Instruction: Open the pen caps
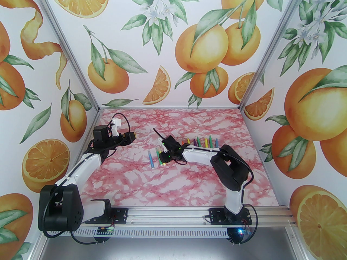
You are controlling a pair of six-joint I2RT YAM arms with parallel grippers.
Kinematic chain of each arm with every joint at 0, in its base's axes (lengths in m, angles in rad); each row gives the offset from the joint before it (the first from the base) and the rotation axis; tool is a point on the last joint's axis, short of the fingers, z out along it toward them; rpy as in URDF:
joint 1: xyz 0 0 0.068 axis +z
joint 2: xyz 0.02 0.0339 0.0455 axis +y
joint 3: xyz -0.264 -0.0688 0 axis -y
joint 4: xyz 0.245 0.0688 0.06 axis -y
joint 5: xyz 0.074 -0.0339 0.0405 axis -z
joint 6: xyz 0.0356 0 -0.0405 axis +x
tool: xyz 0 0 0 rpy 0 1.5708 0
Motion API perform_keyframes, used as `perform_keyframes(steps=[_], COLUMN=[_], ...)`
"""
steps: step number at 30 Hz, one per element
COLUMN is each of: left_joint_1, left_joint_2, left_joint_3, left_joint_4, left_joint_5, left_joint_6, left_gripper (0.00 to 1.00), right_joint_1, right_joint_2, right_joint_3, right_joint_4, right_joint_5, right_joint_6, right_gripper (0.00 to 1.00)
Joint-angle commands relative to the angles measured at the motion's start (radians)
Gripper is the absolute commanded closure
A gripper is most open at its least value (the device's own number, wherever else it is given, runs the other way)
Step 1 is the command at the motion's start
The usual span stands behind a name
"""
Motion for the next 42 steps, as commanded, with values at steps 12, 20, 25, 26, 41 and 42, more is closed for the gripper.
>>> perform_keyframes(steps=[12, 20, 25, 26, 41, 42], left_joint_1=[-0.006, -0.006, -0.014, -0.017, -0.133, -0.141], left_joint_2=[-0.025, -0.020, -0.003, 0.000, 0.099, 0.110], left_joint_3=[-0.013, -0.015, -0.023, -0.022, 0.001, 0.001], left_joint_4=[0.015, 0.022, 0.054, 0.055, 0.136, 0.149], left_joint_5=[0.000, -0.001, 0.010, 0.008, -0.011, -0.008], left_joint_6=[0.015, 0.003, -0.032, -0.034, -0.125, -0.138], left_gripper=[0.29, 0.29, 0.29, 0.29, 0.29, 0.29], right_joint_1=[0.029, 0.031, 0.033, 0.032, -0.018, -0.026], right_joint_2=[0.040, 0.036, 0.035, 0.035, -0.075, -0.092], right_joint_3=[0.039, 0.026, 0.033, 0.032, -0.031, -0.045], right_joint_4=[-0.091, -0.107, -0.115, -0.116, -0.040, -0.024], right_joint_5=[0.068, 0.087, 0.099, 0.102, 0.035, 0.019], right_joint_6=[0.001, 0.004, 0.006, 0.006, 0.028, 0.032], right_gripper=[0.61, 0.67, 0.79, 0.80, 0.95, 0.96])
